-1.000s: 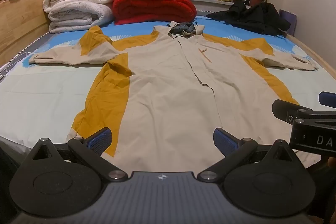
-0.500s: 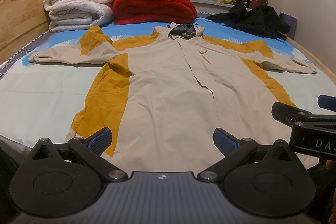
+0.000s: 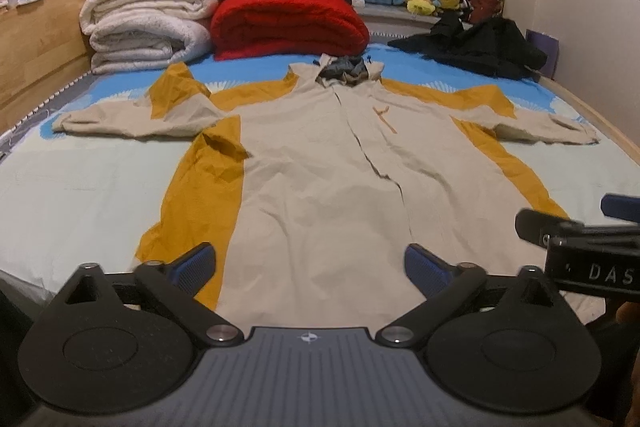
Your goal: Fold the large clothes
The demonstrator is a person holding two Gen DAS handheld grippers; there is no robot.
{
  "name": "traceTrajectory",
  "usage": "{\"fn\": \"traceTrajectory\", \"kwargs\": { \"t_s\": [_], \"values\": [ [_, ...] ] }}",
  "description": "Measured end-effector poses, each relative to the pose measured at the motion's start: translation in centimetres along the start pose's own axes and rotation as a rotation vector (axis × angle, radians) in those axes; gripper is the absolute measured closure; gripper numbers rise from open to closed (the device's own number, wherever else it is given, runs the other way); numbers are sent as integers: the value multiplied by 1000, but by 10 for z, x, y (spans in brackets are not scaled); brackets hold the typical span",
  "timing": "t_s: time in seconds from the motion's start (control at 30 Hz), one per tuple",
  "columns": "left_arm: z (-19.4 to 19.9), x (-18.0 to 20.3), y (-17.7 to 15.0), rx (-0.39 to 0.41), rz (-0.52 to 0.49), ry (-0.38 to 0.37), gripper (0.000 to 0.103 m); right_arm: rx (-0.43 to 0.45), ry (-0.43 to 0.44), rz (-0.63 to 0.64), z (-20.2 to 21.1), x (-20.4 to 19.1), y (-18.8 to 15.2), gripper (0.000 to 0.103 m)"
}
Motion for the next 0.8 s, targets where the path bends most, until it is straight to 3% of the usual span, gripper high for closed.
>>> {"fn": "traceTrajectory", "kwargs": {
  "t_s": [0.13, 0.3, 0.4, 0.5, 0.6, 0.67, 0.77, 0.8],
  "values": [
    [8, 2, 36, 120, -20, -8, 23, -2, -7, -13, 1, 4, 2, 1],
    [22, 29, 128, 350, -79, -59, 23, 32, -27, -44, 9, 17, 10, 1],
    [6, 40, 182, 386, -63, -101, 23, 97, -78, -55, 22, 35, 21, 1],
    [-28, 48, 222, 393, -56, -111, 23, 187, -124, -47, 38, 51, 36, 1],
    [-82, 54, 253, 337, -73, -111, 25, 277, -153, -65, 47, 68, 47, 2],
    [-124, 46, 262, 300, -90, -76, 33, 295, -168, -96, 43, 79, 52, 8],
    [-179, 17, 269, 266, -87, -47, 37, 314, -194, -131, 33, 93, 70, 8],
    [-194, 4, 267, 258, -79, -39, 43, 331, -198, -125, 30, 95, 79, 8]
  ]
}}
Point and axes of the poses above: each gripper's, at about its wrist camera, not at the fingertips, and z roughly against the way its jaws point, x to its right, y to its top, the point moved 8 cm from there along -z, roughly the way its jaws point, and after that the axes turned 8 degrees about z, right-handed, at the moved point
